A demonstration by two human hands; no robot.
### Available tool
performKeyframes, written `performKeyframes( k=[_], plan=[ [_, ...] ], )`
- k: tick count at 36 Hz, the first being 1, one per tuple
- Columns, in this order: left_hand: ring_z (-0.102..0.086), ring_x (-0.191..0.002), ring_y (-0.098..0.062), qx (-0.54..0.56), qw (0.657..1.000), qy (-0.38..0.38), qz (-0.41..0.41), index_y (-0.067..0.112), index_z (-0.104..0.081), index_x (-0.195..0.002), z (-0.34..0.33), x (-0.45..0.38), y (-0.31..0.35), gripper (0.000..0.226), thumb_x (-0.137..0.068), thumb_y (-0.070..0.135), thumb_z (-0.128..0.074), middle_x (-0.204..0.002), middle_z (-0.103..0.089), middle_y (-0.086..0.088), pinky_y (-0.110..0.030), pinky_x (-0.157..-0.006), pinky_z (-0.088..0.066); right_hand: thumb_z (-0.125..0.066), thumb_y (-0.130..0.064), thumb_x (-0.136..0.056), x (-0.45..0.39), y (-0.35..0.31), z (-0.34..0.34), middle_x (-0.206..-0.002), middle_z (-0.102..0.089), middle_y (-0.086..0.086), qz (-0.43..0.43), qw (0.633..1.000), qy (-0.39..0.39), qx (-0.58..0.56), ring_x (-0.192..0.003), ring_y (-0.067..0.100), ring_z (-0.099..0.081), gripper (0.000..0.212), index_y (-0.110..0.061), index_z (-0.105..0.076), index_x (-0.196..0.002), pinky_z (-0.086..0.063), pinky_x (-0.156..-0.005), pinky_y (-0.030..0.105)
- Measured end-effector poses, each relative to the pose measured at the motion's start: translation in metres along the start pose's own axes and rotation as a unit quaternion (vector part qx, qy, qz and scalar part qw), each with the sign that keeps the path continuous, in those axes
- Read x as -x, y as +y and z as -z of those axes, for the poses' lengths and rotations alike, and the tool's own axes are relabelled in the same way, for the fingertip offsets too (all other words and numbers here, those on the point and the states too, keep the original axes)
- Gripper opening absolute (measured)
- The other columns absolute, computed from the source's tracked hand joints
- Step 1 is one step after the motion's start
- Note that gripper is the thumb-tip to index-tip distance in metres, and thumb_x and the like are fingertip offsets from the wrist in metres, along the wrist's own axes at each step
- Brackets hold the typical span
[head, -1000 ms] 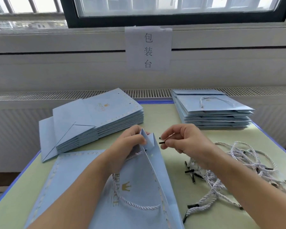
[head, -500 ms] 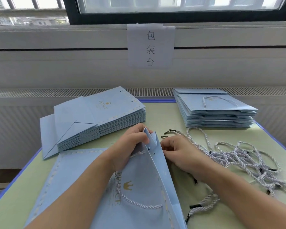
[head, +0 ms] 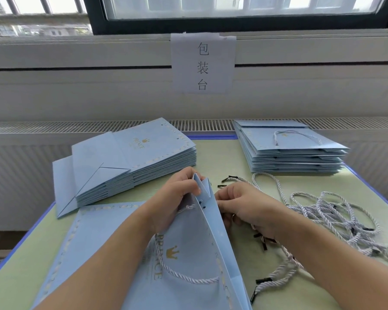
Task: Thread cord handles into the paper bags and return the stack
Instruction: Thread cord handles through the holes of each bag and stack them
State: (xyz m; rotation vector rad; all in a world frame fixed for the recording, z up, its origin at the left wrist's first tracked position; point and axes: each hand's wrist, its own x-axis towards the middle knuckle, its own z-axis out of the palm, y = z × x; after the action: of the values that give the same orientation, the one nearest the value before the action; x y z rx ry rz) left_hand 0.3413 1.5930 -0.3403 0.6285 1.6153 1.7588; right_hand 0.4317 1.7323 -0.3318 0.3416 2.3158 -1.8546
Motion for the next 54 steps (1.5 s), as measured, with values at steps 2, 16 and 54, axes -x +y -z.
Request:
performKeyframes(
  k=[2, 16, 54],
  plan=[
    [-0.049, -0.071, -0.022, 0.011, 1.0, 0.0, 0.0, 0.013, -0.044, -0.072, -0.001, 0.0, 0.0, 0.017, -0.056, 0.009, -0.049, -0.076, -0.051, -0.009, -0.029, -0.062, -0.041, -0.058, -0.01, -0.093, -0.001, 0.001, 0.0, -0.078, -0.066, 0.015, 0.009, 1.0, -0.002, 0.001, -0.055, 0.011, -0.053, 0.021, 0.007, -0.07, -0.096, -0.043, -0.048, 0.014],
    [-0.048, -0.066, -0.02, -0.004, 1.0, -0.029, 0.003, 0.011, -0.04, -0.077, 0.002, 0.0, -0.001, 0.019, -0.059, 0.012, -0.045, -0.082, -0.053, -0.008, -0.031, -0.062, -0.042, -0.055, -0.007, -0.094, -0.001, 0.006, -0.004, -0.068, -0.063, 0.003, 0.038, 0.998, -0.027, -0.033, -0.05, 0.005, -0.052, 0.018, -0.003, -0.069, -0.084, -0.038, -0.048, 0.014],
    [-0.037, -0.081, -0.03, -0.035, 0.999, -0.021, 0.018, 0.013, -0.05, -0.081, -0.001, -0.003, -0.004, 0.029, -0.053, 0.007, -0.044, -0.091, -0.046, -0.015, -0.033, -0.062, -0.031, -0.06, 0.009, -0.084, 0.005, 0.015, -0.01, -0.093, -0.072, 0.018, 0.106, 0.994, 0.018, -0.002, -0.082, 0.028, -0.067, 0.023, -0.008, -0.064, -0.099, -0.054, -0.079, 0.045]
  ],
)
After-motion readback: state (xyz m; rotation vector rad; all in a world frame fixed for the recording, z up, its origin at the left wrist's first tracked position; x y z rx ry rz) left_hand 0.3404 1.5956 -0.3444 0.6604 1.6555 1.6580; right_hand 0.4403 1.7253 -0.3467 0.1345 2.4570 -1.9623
